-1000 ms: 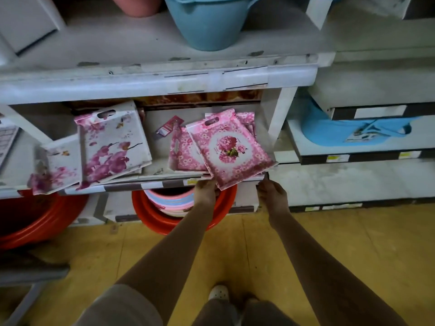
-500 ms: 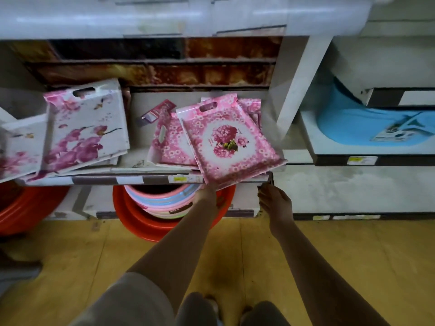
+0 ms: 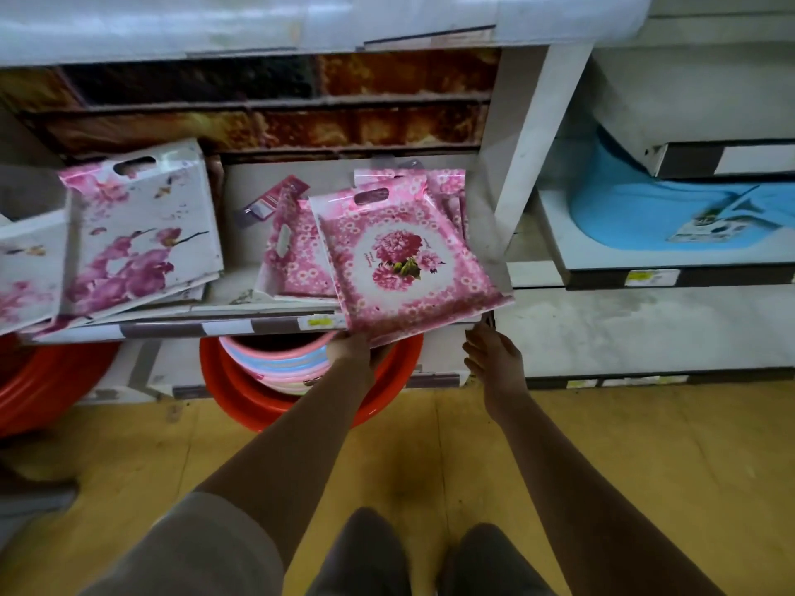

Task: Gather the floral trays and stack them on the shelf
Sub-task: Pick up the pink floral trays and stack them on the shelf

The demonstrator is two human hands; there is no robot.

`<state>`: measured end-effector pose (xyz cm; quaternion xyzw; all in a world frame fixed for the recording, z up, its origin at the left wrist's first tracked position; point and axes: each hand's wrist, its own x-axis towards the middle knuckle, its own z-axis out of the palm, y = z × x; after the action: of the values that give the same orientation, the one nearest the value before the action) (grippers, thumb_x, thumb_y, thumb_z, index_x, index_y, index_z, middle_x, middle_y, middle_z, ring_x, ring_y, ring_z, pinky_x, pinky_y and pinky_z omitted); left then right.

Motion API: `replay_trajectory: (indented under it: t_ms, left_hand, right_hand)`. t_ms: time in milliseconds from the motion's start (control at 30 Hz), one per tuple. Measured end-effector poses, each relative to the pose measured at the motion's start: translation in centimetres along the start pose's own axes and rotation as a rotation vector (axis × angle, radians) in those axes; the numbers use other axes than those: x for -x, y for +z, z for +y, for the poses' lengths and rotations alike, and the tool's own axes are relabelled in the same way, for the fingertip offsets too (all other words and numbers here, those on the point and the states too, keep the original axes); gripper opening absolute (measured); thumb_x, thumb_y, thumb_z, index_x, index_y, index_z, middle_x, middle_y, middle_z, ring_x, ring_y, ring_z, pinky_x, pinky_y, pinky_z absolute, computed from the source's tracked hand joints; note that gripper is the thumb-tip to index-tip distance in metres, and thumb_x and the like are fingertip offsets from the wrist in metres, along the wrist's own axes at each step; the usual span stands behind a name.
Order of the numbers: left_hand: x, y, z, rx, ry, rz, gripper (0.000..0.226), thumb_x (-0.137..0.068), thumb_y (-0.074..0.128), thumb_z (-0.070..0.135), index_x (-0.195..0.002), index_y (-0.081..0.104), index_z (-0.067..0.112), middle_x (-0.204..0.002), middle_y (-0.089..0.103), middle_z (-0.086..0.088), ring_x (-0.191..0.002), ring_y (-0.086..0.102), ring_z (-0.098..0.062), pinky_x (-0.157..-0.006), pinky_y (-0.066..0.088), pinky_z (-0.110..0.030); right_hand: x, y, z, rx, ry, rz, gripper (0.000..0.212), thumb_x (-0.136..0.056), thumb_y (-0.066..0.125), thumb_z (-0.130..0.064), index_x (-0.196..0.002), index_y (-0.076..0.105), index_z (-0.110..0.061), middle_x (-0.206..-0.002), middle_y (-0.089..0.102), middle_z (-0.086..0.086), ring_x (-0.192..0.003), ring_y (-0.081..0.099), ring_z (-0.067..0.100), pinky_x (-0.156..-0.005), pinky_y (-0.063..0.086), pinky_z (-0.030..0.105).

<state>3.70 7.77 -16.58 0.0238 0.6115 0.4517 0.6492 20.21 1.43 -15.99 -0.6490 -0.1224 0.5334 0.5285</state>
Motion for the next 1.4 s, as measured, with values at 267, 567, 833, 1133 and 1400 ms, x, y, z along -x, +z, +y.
replay_trajectory:
  t_ms: [267, 567, 833, 1133, 1400]
  left_hand:
    - [6.3, -4.2, 2.5, -0.072, 0.056, 0.003, 0.029, -0.093, 0.050, 0.002, -0.121, 0.053, -0.005, -0.091, 0.062, -0.016, -0.082, 0.062, -0.031, -0.078, 0.052, -0.042]
    - [11.5, -7.5, 3.4, -0.053, 0.025, 0.072, 0.010, -0.088, 0.060, 0.001, -0.096, 0.057, -0.004, -0.084, 0.063, -0.015, -0.072, 0.064, -0.029, -0.042, 0.056, -0.032]
    - [15.1, -11.2, 1.7, -0.035, 0.070, 0.115, 0.034, -0.088, 0.060, 0.005, -0.119, 0.053, -0.005, -0.104, 0.063, -0.020, -0.080, 0.066, -0.031, -0.051, 0.058, -0.034]
    - [19.9, -15.8, 3.4, 0.019, 0.138, 0.042, 0.031, -0.088, 0.057, 0.001, -0.113, 0.050, -0.015, -0.088, 0.062, -0.021, -0.078, 0.063, -0.031, -0.051, 0.058, -0.032]
    - [23.3, -20.1, 6.3, -0.031, 0.252, 0.059, 0.002, -0.088, 0.057, -0.002, -0.088, 0.055, -0.003, -0.083, 0.061, -0.016, -0.072, 0.062, -0.027, -0.046, 0.056, -0.027]
  right_hand:
    - [5.1, -0.3, -3.4, -0.035, 0.055, 0.003, 0.046, -0.091, 0.056, -0.029, -0.130, 0.049, -0.005, -0.126, 0.058, 0.014, -0.113, 0.058, 0.024, -0.089, 0.047, 0.033]
    - [9.2, -1.6, -7.4, -0.143, 0.127, -0.075, 0.037, -0.095, 0.048, -0.035, -0.122, 0.054, -0.010, -0.106, 0.065, 0.010, -0.105, 0.060, 0.026, -0.094, 0.046, 0.038]
    - [10.9, -1.6, -8.1, 0.340, 0.075, -0.240, 0.025, -0.093, 0.049, -0.033, -0.087, 0.067, -0.017, -0.097, 0.068, 0.009, -0.089, 0.063, 0.024, -0.079, 0.052, 0.036]
    - [14.5, -0.1, -7.4, 0.882, -0.215, -0.312, 0.035, -0.092, 0.047, -0.041, -0.069, 0.052, -0.015, -0.064, 0.053, 0.005, -0.054, 0.050, 0.020, -0.050, 0.033, 0.025]
    - [20.0, 2.6, -5.5, 0.993, -0.284, -0.334, 0.022, -0.093, 0.047, -0.027, -0.095, 0.059, -0.008, -0.074, 0.060, 0.011, -0.062, 0.056, 0.026, -0.053, 0.041, 0.030]
